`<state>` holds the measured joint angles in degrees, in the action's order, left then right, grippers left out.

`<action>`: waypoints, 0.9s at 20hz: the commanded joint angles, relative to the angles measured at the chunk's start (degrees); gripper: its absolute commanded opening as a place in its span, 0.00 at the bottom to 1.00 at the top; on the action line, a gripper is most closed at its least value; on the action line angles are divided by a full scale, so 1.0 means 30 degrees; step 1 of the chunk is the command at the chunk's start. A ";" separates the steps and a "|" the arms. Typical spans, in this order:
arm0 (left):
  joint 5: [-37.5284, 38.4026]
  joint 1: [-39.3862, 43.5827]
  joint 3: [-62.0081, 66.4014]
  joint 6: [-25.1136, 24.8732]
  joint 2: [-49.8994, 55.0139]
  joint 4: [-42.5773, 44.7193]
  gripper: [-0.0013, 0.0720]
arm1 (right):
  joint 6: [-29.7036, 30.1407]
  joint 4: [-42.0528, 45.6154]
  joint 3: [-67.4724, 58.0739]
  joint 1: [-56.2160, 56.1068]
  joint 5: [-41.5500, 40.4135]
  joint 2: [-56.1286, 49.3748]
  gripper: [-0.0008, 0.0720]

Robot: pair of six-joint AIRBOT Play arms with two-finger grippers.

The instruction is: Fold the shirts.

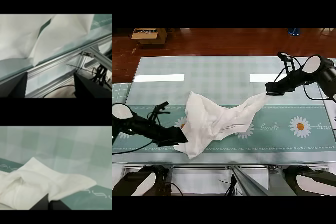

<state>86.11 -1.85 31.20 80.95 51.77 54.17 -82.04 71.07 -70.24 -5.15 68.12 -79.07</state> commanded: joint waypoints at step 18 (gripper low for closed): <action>-0.0546 -0.0386 1.0892 -0.2688 -0.1508 -0.5632 0.06 | 0.0641 0.2178 -0.0707 0.0073 0.1734 0.2361 0.04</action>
<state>80.38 2.17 49.28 73.21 53.21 38.63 -80.20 76.77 -70.96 -5.02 72.53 -76.09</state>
